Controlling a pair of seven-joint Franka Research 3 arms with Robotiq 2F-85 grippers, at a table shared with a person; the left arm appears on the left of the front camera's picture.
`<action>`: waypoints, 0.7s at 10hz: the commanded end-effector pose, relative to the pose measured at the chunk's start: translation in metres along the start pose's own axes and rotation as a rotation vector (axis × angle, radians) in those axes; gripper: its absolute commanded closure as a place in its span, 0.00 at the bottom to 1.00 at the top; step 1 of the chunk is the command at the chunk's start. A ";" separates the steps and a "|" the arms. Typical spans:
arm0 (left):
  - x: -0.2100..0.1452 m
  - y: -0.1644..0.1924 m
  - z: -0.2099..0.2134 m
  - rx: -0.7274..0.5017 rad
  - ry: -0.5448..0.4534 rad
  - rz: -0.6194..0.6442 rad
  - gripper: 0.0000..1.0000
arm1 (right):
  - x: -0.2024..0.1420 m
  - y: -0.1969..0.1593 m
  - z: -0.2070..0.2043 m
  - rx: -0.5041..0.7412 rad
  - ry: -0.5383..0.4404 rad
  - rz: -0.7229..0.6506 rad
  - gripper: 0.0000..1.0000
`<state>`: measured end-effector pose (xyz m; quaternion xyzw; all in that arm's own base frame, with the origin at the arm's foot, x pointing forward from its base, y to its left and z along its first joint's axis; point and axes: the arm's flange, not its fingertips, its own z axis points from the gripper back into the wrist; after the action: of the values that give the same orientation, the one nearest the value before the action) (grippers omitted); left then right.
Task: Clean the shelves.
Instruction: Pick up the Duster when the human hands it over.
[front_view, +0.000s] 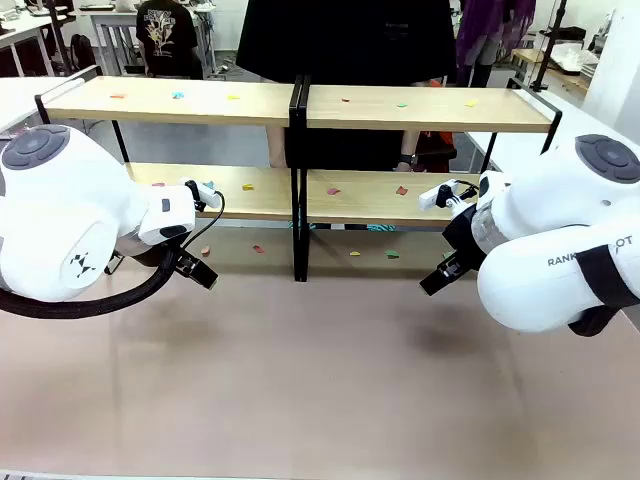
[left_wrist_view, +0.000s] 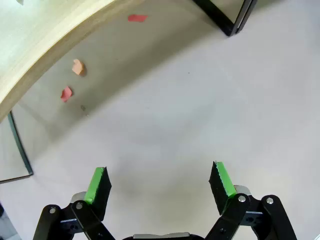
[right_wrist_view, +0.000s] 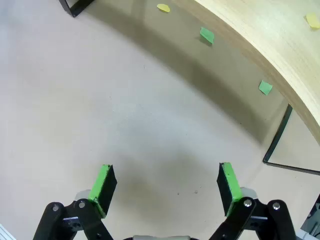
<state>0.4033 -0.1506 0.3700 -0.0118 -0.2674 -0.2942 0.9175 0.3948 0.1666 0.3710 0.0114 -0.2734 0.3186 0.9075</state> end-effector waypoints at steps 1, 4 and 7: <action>0.000 0.000 0.000 0.000 -0.001 0.000 0.00 | 0.000 0.000 0.000 0.000 0.000 0.000 0.00; 0.000 0.000 0.000 0.000 -0.001 0.000 0.00 | 0.000 0.000 0.000 0.000 0.000 0.000 0.00; 0.000 0.000 0.000 0.000 -0.001 0.000 0.00 | 0.000 0.000 0.000 0.000 0.000 0.000 0.00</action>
<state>0.4034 -0.1505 0.3700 -0.0119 -0.2674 -0.2939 0.9176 0.3947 0.1667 0.3710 0.0112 -0.2734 0.3188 0.9075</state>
